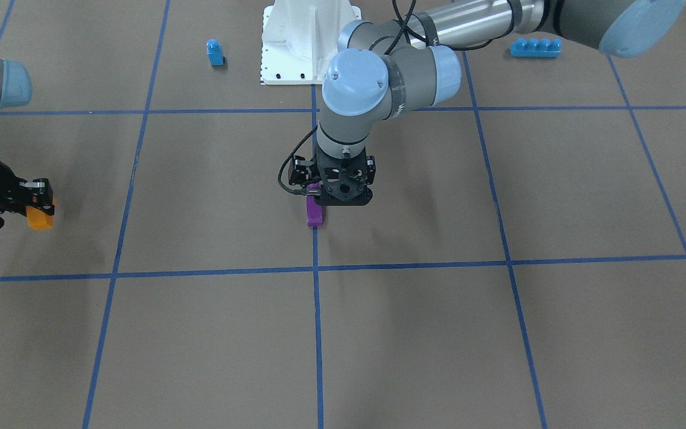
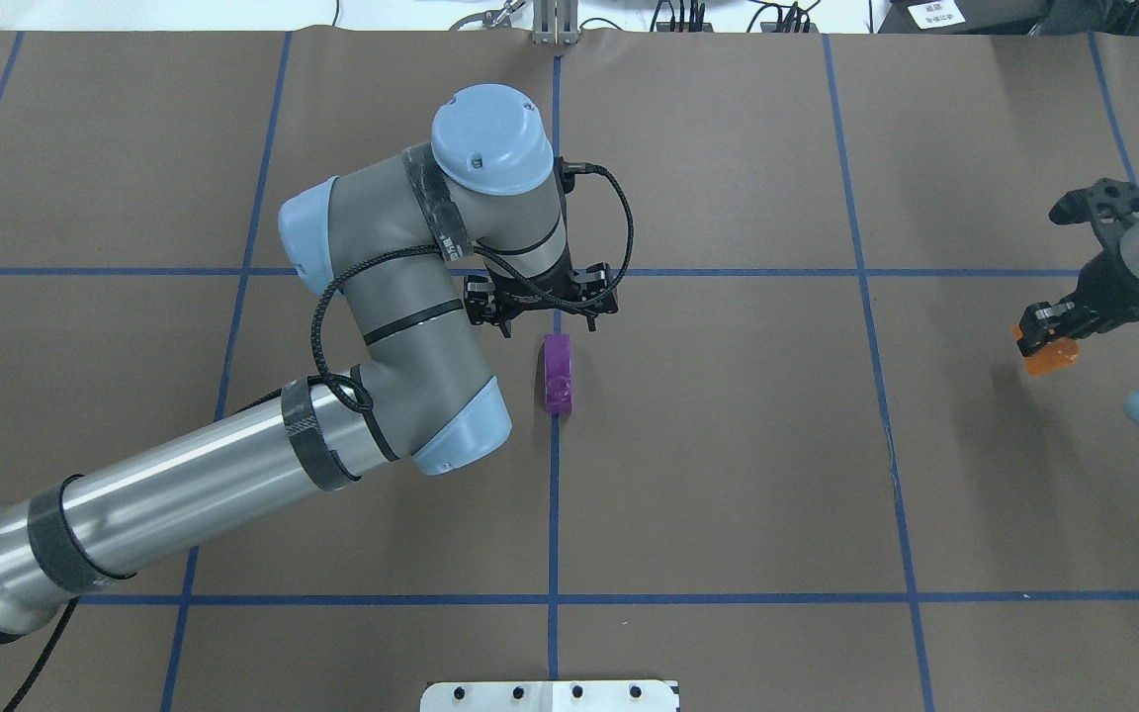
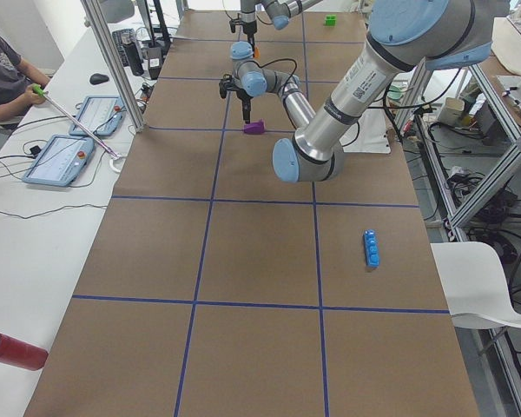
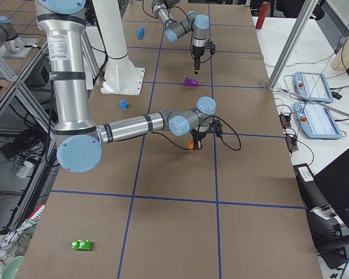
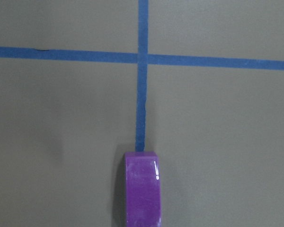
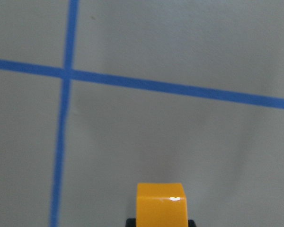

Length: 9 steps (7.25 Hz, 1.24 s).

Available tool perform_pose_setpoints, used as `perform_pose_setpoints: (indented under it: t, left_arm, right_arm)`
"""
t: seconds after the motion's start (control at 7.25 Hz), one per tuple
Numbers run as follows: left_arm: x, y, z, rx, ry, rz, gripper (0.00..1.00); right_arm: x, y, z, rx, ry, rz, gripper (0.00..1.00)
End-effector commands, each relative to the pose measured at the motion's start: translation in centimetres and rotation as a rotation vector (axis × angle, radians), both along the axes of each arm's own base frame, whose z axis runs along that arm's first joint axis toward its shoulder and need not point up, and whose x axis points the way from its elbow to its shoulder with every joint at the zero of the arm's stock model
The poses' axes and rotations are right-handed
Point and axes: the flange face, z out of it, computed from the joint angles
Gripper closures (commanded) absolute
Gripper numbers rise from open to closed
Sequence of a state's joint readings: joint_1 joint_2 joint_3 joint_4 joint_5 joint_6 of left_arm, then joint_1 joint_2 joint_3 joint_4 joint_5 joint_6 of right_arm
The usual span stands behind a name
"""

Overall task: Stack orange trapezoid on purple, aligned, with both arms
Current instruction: 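Carry the orange block over the purple block with the right gripper while the left withdraws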

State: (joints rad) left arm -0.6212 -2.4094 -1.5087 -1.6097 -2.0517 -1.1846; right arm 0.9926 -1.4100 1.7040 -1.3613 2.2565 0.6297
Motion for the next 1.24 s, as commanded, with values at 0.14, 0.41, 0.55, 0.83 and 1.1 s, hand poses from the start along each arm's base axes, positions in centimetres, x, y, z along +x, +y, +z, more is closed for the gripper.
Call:
perform_pose_setpoints:
  t: [0.14,0.41,0.55,0.83,1.1]
  left_arm:
    - [-9.8,1.1,10.6,0.126,-0.056,0.071,0.00]
    - [-14.5,0.6,17.5,0.148,-0.115,0.109,0.00]
    - [-15.9,0.1,18.8,0.149,-0.127,0.109,0.00]
    - [-16.4,0.3,20.1,0.132,-0.140,0.110,0.00]
    - [-17.3,0.5,20.8,0.118,-0.133,0.112,0.00]
  right_arm:
    - [-14.5,1.3,-14.6,-0.003,-0.085,0.030,1.00]
    - [-22.5,3.5,-24.3,-0.021,-0.079,0.035,1.00]
    - [-26.7,4.6,-28.9,-0.023,-0.052,0.064,1.00]
    - [-30.3,6.7,-31.4,-0.051,-0.056,0.071,1.00]
    - [-31.9,7.6,-31.0,-0.041,-0.037,0.067,1.00]
